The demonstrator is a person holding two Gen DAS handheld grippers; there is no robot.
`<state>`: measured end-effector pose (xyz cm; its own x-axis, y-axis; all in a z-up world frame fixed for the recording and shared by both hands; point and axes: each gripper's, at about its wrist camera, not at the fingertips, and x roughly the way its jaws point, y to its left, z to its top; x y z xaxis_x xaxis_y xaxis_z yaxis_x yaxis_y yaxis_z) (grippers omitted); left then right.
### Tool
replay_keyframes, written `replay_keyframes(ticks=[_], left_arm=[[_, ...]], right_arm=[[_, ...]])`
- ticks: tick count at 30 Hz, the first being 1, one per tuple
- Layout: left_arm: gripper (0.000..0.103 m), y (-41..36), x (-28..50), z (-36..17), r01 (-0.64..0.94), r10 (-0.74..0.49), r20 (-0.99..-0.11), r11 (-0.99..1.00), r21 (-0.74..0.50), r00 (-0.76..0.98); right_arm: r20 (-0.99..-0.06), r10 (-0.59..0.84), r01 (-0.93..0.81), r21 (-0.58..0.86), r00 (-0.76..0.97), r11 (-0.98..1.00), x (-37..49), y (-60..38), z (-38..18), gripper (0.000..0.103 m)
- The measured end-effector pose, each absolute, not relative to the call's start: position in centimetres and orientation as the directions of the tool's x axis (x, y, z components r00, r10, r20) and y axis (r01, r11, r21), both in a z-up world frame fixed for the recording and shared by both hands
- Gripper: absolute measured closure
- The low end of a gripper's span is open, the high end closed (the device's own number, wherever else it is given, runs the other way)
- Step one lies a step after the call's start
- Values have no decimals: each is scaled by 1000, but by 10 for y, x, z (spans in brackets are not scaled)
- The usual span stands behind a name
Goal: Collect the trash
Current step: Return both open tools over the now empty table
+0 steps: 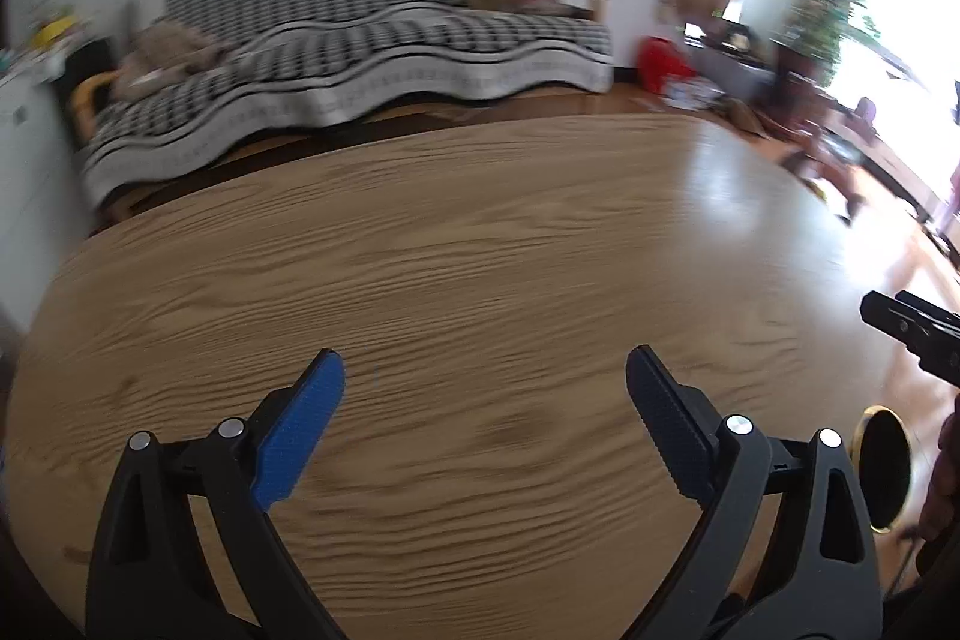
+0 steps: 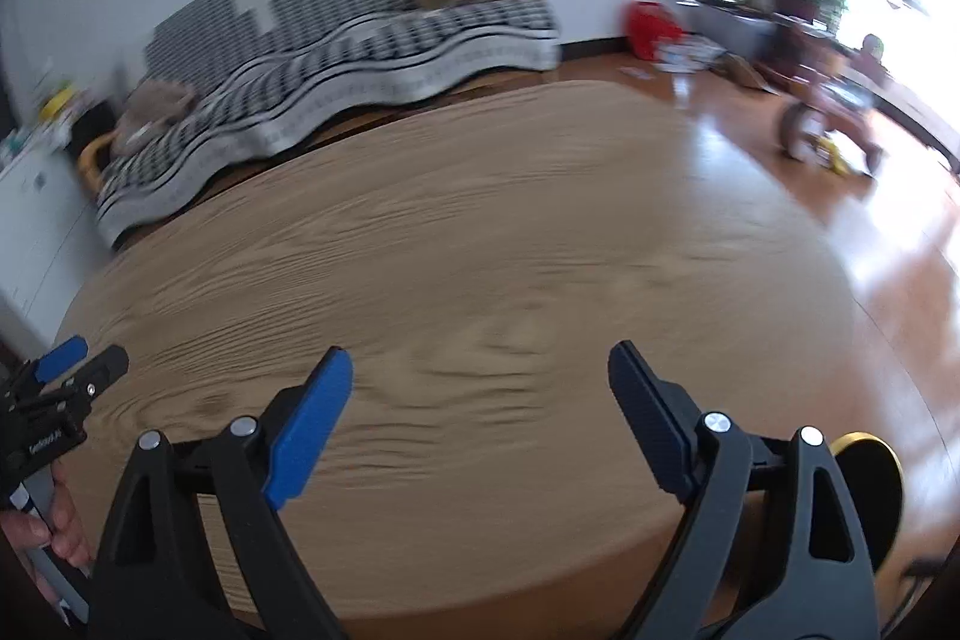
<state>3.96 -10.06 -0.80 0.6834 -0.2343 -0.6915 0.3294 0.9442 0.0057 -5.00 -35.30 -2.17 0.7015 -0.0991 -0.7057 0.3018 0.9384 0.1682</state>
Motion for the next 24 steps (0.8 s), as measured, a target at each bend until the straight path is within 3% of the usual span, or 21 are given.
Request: replay_keyframes(ticks=[10, 24], left_arm=[[11, -1, 57, -21, 190, -125, -706, 982, 13, 697], [11, 7, 62, -29, 196, -131, -709, 981, 10, 693]], right_arm=[[-718, 23, 125, 152, 696, 981, 12, -240, -32, 19], [-728, 34, 118, 156, 685, 981, 17, -235, -42, 19]])
